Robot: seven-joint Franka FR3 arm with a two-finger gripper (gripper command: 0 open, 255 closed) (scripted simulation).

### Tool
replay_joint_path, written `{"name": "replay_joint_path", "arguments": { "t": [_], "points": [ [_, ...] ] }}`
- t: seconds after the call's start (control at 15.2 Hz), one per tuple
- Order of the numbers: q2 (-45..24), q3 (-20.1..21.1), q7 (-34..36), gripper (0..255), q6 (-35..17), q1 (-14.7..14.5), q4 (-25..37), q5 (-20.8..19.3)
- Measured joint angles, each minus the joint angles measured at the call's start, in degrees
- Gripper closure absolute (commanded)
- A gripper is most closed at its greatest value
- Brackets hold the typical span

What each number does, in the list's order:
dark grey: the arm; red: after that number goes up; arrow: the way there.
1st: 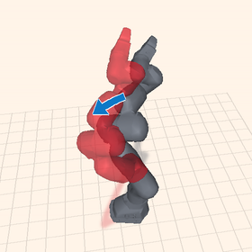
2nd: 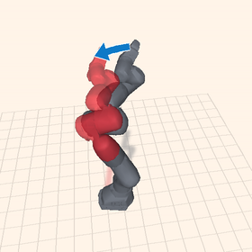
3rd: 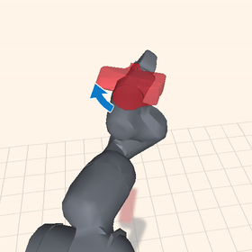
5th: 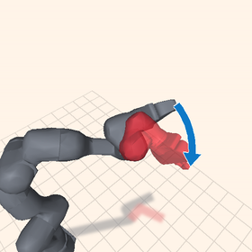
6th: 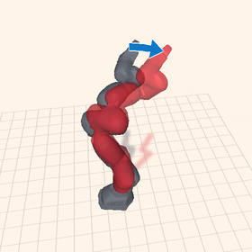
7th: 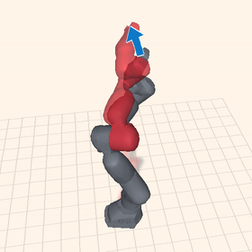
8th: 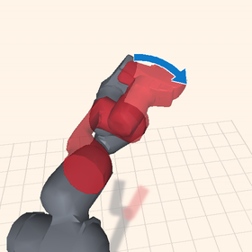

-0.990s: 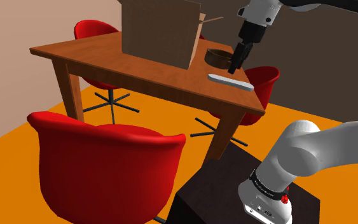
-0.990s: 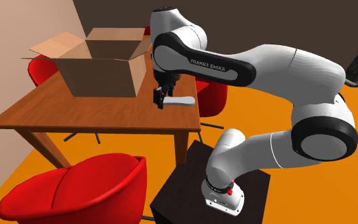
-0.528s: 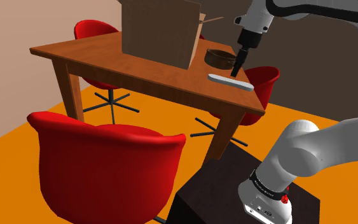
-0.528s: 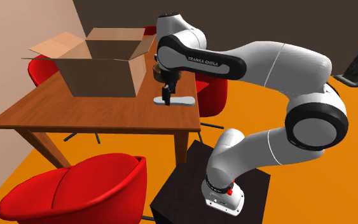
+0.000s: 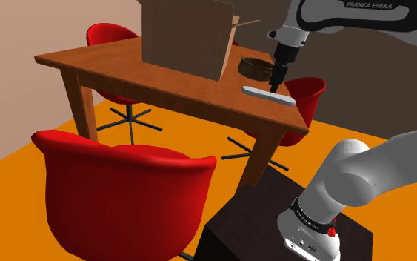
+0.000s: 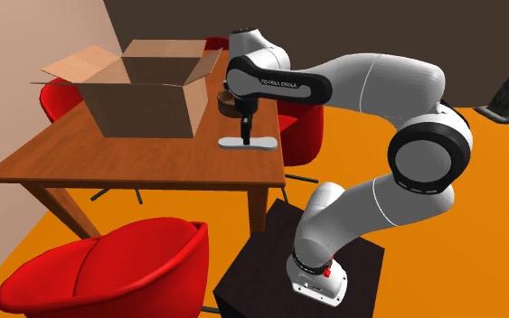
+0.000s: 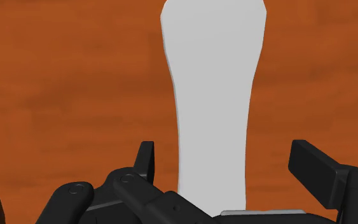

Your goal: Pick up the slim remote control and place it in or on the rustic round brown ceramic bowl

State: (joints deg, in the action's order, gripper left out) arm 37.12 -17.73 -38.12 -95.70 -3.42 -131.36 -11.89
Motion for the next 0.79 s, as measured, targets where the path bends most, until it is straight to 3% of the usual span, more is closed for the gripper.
{"name": "replay_joint_path", "arguments": {
  "t": [0.33, 0.73, 0.79],
  "points": [
    [0.2, -0.8, -0.2, 0, -3.8, 0.3, -4.0, -0.6],
    [0.3, -0.8, -0.1, 0, -4.3, 0.3, -4.6, -0.7],
    [0.3, -0.8, -0.1, 255, -4.3, 0.3, -4.6, -0.7]
  ]
}}
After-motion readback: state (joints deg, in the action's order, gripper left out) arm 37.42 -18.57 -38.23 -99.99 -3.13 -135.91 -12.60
